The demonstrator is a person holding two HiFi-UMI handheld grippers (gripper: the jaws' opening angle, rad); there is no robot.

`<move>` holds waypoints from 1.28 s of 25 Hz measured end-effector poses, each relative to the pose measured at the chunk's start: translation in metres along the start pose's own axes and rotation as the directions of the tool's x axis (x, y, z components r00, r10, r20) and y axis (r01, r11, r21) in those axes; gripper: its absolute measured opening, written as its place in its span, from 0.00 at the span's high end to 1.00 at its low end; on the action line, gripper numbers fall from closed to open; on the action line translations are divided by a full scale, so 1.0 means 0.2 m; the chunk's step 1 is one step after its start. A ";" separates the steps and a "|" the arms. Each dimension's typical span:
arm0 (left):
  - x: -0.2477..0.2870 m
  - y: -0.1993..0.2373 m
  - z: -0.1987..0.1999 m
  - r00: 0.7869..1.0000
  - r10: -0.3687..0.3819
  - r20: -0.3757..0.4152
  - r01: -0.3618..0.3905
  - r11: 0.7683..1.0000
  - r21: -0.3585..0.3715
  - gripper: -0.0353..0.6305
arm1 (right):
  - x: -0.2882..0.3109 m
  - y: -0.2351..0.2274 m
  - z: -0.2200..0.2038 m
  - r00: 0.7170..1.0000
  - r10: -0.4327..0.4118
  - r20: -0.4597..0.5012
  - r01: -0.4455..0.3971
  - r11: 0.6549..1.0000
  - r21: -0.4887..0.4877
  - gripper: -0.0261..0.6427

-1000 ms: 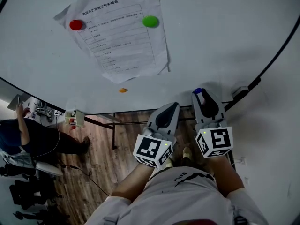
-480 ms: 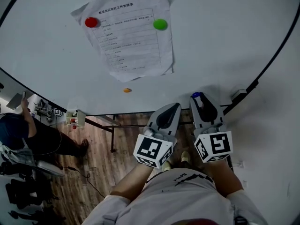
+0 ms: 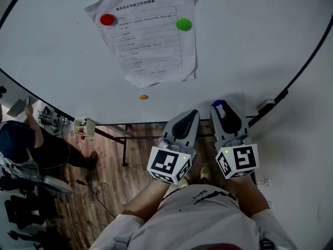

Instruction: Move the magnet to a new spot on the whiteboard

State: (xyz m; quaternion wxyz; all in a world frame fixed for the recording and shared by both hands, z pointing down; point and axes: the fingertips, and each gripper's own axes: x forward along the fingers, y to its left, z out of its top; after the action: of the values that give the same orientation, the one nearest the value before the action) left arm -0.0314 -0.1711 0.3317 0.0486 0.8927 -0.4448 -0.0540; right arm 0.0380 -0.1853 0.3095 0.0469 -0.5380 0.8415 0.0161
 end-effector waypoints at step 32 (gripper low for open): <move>-0.03 0.35 0.05 0.992 0.117 0.043 -0.118 0.993 0.022 0.93 | 0.47 0.14 -0.05 0.998 0.050 -0.026 -0.051 0.997 -0.059 0.77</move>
State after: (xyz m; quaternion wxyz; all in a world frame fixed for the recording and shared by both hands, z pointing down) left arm -0.0915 -0.2079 0.3309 0.0313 0.8640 -0.4983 -0.0641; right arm -0.0275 -0.2599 0.3097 0.0200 -0.5178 0.8545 0.0359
